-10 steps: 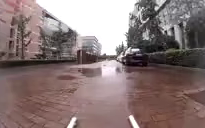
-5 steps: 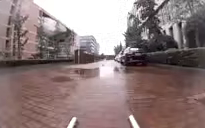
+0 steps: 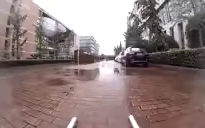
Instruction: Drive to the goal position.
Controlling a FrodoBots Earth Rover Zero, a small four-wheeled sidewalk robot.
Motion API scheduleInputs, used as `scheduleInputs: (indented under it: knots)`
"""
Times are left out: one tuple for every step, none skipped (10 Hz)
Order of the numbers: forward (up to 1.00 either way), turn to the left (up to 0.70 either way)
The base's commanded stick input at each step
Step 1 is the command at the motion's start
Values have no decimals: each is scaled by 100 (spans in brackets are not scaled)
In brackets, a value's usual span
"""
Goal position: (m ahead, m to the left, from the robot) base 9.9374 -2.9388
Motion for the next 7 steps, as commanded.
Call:
scheduleInputs:
  knots:
    - [70,-7]
    - [70,-14]
    - [70,-14]
    - [70,-14]
    - [70,-14]
    - [70,-14]
    - [70,-14]
